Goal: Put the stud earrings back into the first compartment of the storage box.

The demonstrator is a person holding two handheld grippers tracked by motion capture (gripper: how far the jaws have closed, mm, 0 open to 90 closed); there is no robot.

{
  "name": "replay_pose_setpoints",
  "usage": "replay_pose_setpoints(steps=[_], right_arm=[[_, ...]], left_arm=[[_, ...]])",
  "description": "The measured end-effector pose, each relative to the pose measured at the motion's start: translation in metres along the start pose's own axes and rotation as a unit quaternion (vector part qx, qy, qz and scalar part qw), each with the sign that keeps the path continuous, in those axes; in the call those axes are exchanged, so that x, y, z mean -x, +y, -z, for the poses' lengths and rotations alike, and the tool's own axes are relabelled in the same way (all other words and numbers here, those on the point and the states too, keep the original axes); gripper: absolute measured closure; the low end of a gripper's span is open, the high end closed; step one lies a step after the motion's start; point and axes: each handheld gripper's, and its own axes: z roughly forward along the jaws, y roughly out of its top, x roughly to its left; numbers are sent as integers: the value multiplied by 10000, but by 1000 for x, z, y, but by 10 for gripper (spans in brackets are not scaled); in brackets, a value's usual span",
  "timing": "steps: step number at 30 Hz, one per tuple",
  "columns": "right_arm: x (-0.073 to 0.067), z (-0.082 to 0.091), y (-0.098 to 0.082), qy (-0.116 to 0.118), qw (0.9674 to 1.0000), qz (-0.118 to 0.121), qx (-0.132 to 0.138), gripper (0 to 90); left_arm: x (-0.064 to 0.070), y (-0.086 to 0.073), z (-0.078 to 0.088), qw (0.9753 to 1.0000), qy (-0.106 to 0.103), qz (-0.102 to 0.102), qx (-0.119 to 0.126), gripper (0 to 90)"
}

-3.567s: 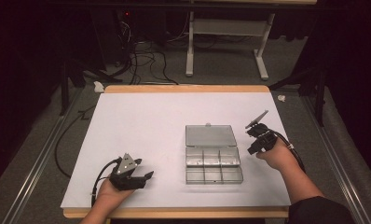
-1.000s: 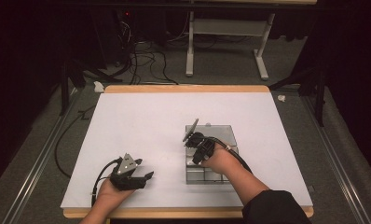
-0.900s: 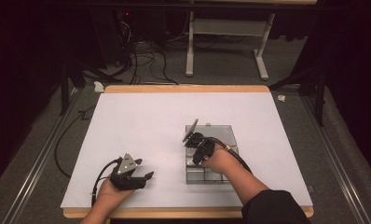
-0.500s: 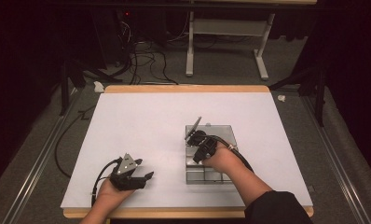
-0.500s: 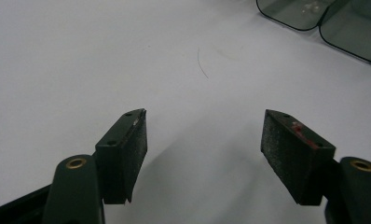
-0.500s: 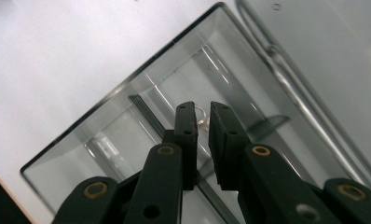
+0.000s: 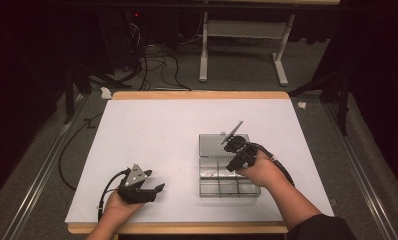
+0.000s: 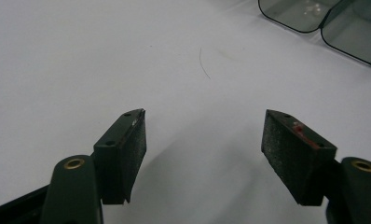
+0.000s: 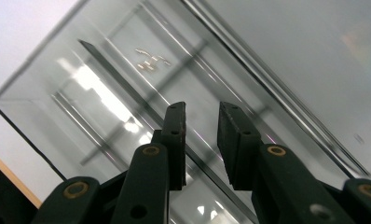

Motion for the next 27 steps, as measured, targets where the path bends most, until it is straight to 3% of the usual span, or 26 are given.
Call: replay_pose_setpoints(steps=[15, 27], right_arm=[[40, 16, -51, -234, 9989, -391, -118, 774], [71, 10, -91, -347, 9953, -899, 80, 718]], left_arm=[[1, 0, -1, 10000, 7, 2, -19, 316], [1, 0, -1, 10000, 26, -3, -21, 320]])
